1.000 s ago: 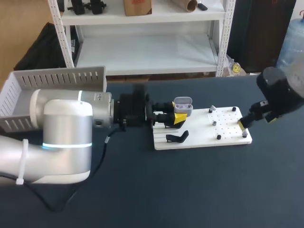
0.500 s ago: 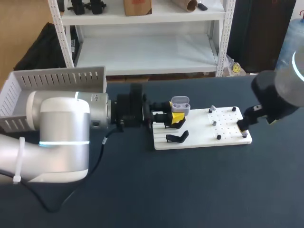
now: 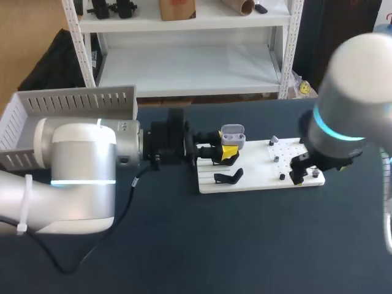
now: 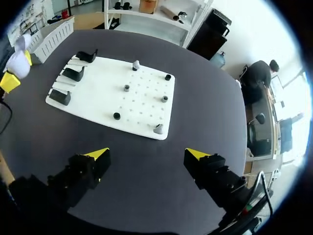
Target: Pick up each earbud case from the left stands, insert the matching earbuds, close the lid, and place the case in the box.
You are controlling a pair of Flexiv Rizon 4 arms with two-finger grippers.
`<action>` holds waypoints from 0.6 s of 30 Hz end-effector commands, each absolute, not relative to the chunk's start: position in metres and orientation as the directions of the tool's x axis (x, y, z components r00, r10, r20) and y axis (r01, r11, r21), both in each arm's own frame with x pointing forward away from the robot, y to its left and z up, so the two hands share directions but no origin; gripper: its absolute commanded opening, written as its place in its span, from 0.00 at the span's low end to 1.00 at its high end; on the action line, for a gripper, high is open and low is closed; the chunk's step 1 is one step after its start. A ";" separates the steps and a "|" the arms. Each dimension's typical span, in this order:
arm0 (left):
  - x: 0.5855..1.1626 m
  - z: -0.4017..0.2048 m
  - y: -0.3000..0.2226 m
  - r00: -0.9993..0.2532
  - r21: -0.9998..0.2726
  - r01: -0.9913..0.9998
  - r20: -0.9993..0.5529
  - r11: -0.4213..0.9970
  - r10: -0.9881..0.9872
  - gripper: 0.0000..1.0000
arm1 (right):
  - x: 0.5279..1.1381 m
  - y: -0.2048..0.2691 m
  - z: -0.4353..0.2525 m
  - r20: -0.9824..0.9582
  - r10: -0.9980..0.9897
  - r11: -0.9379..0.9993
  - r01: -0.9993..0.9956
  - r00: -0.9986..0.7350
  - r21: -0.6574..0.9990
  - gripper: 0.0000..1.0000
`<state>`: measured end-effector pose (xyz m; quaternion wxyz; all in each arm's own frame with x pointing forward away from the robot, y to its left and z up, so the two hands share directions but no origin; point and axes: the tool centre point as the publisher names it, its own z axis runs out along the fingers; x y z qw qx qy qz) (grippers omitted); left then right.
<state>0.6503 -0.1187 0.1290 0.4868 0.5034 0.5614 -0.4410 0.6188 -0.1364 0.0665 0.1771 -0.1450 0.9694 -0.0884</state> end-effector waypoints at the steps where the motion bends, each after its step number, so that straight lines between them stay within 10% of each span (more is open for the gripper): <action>1: 0.649 0.128 -0.119 -0.017 -0.002 0.994 -0.991 0.112 0.131 0.00 | 0.631 -0.134 0.049 -0.324 -0.304 0.847 -0.099 -0.896 -0.522 1.00; 15: 0.649 0.128 -0.119 -0.017 -0.002 0.994 -0.991 0.112 0.131 0.00 | 0.637 -0.146 0.044 -0.271 -0.306 0.872 -0.155 -0.912 -0.464 1.00; 18: 0.649 0.128 -0.119 -0.017 -0.002 0.994 -0.991 0.112 0.131 0.00 | 0.637 -0.147 0.048 -0.269 -0.311 0.869 -0.158 -0.912 -0.468 0.82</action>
